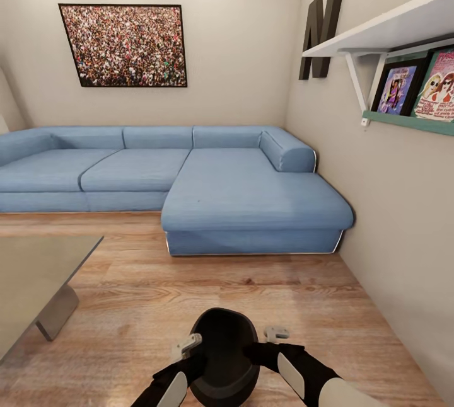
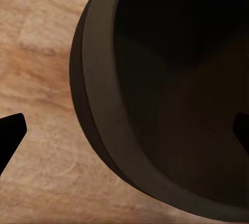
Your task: Place each of the two pumpkins and all three candles from the living room inside a cabinet in the living room (use any cabinet), then make sure every cabinet is closed, and position the cauldron so it is next to a table in the living room.
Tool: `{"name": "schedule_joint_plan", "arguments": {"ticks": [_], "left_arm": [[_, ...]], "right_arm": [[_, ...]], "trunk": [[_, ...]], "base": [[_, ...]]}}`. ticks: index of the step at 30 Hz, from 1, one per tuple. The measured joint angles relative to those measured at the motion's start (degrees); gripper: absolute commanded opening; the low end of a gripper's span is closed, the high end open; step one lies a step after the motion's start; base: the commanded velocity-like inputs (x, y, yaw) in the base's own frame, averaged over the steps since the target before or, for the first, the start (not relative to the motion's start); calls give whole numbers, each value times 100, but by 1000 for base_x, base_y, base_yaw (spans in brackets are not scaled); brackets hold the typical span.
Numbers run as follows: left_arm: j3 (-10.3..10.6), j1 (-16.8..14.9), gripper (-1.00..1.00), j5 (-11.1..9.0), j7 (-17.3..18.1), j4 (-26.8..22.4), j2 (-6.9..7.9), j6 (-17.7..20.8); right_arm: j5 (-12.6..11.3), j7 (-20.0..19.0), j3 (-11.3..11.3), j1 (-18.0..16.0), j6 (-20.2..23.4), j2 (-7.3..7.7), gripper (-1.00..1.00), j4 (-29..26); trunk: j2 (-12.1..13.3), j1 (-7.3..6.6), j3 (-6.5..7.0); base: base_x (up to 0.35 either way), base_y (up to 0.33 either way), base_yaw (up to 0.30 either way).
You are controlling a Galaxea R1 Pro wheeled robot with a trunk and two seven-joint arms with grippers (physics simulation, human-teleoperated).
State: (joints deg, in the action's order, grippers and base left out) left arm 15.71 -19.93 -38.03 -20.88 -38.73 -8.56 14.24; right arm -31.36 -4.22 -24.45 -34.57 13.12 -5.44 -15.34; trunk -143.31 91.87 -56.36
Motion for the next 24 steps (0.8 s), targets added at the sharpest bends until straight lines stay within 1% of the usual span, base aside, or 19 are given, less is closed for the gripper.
{"name": "schedule_joint_plan", "arguments": {"ticks": [7,10,15,20,23,24], "left_arm": [[13,0,100,0,0,-1,6,-2],[14,0,100,0,0,-1,3,-3],[14,0,100,0,0,-2,0,-3],[14,0,100,0,0,-2,0,-3],[14,0,100,0,0,-1,0,-3],[14,0,100,0,0,-1,0,-3]], "right_arm": [[3,12,1,-2,-12,-2,100,1],[3,35,0,-2,-27,-8,100,5],[6,61,1,-2,-239,-11,100,56],[6,65,1,-2,-281,-14,100,64],[6,65,0,-2,-290,-43,100,64],[5,65,0,-2,-292,-79,100,66]], "trunk": [[0,0,0],[-4,8,-66],[-4,8,-67],[-4,8,-67],[-8,16,-132],[-9,18,-155]], "base": [[0,0,0],[0,0,0],[0,0,0],[0,0,0],[0,0,0],[0,0,0]]}}
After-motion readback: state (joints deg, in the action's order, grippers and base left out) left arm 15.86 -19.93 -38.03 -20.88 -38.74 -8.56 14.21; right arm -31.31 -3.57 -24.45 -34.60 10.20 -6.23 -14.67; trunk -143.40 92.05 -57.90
